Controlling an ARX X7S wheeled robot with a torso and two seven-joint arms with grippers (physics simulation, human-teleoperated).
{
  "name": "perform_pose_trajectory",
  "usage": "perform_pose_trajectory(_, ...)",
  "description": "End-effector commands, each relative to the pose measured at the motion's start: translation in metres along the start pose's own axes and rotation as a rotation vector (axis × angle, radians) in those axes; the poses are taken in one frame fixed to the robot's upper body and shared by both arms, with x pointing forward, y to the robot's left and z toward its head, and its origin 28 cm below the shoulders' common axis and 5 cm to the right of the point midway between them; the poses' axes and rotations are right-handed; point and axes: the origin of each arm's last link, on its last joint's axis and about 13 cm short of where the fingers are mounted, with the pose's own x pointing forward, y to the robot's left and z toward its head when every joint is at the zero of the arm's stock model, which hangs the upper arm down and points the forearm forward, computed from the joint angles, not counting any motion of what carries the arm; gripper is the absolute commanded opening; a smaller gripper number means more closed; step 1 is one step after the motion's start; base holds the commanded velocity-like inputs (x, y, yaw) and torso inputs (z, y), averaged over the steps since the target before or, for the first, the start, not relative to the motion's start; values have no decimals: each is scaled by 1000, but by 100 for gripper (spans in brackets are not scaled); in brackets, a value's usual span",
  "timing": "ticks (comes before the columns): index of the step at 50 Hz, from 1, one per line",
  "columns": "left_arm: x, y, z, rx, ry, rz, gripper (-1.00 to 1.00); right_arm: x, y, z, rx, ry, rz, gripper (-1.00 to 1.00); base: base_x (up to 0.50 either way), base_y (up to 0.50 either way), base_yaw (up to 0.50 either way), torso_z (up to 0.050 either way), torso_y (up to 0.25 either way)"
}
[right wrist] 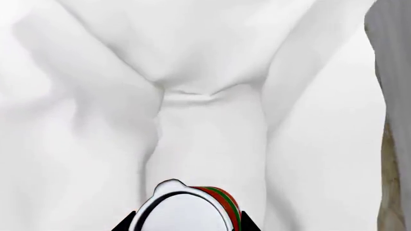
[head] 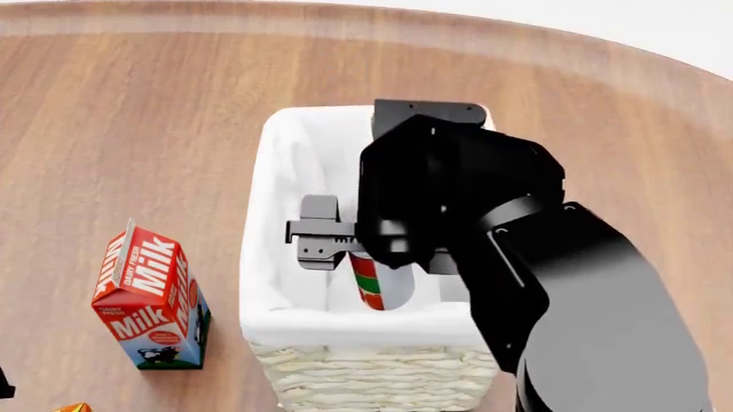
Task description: Pick up the tomato sauce, and put it in the basket.
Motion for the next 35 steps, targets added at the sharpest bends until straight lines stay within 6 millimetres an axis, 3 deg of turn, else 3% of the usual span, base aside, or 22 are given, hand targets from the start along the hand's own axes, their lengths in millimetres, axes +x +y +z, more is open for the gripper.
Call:
perform_pose_trajectory(1, 0, 1, 0, -2, 0, 3, 100, 4, 1, -3, -13, -17, -8, -100, 0, 0, 0, 0, 0)
perform_pose_trajectory(35, 0, 2, -1, -5, 3, 8, 100, 25, 2, -14, -1, -101, 79, -100, 0, 0, 0, 0, 0)
